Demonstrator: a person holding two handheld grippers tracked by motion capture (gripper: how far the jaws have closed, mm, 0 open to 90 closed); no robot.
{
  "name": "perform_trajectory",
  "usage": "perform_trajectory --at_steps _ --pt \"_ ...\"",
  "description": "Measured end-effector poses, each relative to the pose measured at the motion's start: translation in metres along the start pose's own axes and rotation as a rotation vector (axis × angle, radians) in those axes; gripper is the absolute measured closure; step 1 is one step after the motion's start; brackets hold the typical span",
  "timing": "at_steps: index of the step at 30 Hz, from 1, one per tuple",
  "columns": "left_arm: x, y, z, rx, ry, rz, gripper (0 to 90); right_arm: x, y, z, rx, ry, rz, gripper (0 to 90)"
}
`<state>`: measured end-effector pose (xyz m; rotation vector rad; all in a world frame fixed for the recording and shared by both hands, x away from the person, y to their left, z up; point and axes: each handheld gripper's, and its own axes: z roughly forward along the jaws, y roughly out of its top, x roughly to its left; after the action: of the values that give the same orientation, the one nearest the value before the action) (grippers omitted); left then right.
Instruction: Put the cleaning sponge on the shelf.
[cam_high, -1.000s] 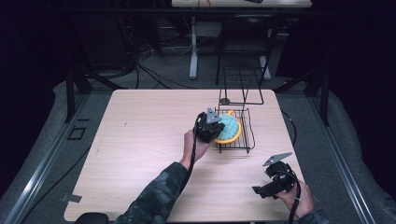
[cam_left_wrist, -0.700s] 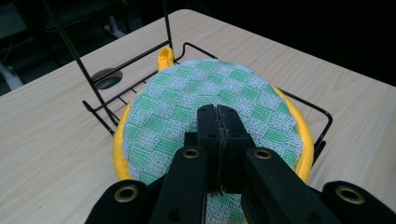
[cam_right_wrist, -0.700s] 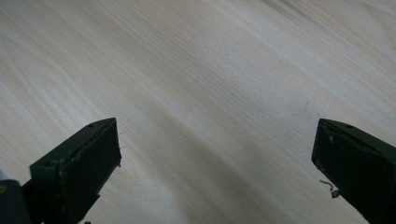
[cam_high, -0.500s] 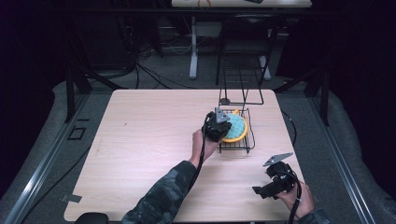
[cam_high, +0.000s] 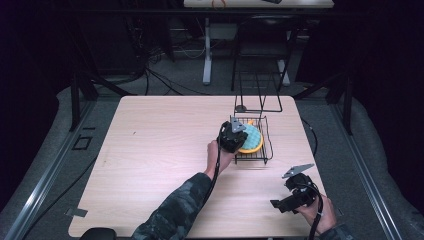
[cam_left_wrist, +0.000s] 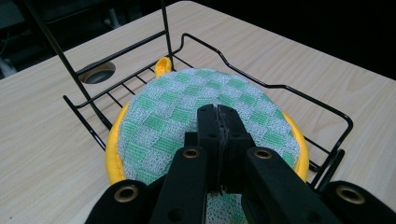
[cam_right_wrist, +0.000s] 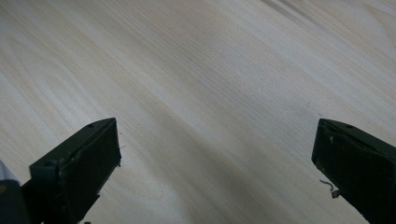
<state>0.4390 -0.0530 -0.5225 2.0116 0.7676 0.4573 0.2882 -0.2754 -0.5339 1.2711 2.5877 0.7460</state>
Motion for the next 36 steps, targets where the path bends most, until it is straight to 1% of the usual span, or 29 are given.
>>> perform_trajectory --at_steps 3,8,9,11,13,14,16,18,19,22,29,30,36 --pt "-0.001 -0.001 0.003 0.006 0.000 0.004 89.3 0.000 0.000 0.000 0.000 -0.002 -0.009 0.6" --pt "-0.002 -0.001 0.011 0.020 -0.008 -0.002 89.3 0.000 0.000 0.000 0.000 0.000 -0.006 0.6" --pt "-0.002 0.000 0.011 0.028 -0.013 0.000 89.3 0.000 0.000 0.000 0.001 0.003 0.001 0.5" --pt "-0.003 0.000 0.013 0.024 -0.013 0.001 89.3 0.000 0.000 0.000 0.004 0.002 0.000 0.5" --pt "-0.004 0.001 0.015 0.045 -0.028 0.002 89.3 0.000 0.000 0.000 -0.001 0.002 -0.001 0.6" --pt "-0.005 0.000 0.017 0.044 -0.017 0.004 89.3 0.000 0.000 -0.001 0.005 -0.001 -0.003 0.5" --pt "-0.005 -0.001 0.020 0.049 -0.023 -0.004 89.3 0.000 0.000 -0.001 0.005 0.000 -0.002 0.6" --pt "-0.006 -0.001 0.020 0.050 -0.023 -0.002 89.3 0.000 0.000 -0.001 0.005 0.001 -0.004 0.6" --pt "-0.006 0.000 0.021 0.051 -0.015 0.004 89.2 0.000 0.000 0.000 -0.001 0.002 -0.005 0.6" --pt "-0.006 0.000 0.021 0.059 -0.021 0.003 89.2 0.000 0.000 0.000 -0.001 0.003 -0.004 0.6" --pt "-0.006 0.000 0.021 0.064 -0.017 0.003 88.8 0.000 0.000 0.000 0.001 0.002 -0.004 0.6" --pt "-0.005 0.000 0.021 0.063 -0.021 0.002 88.6 0.000 0.000 0.000 0.001 0.002 -0.004 0.6" --pt "-0.006 0.000 0.021 0.055 -0.012 0.005 86.4 0.000 0.000 -0.001 0.001 0.004 -0.004 0.6"
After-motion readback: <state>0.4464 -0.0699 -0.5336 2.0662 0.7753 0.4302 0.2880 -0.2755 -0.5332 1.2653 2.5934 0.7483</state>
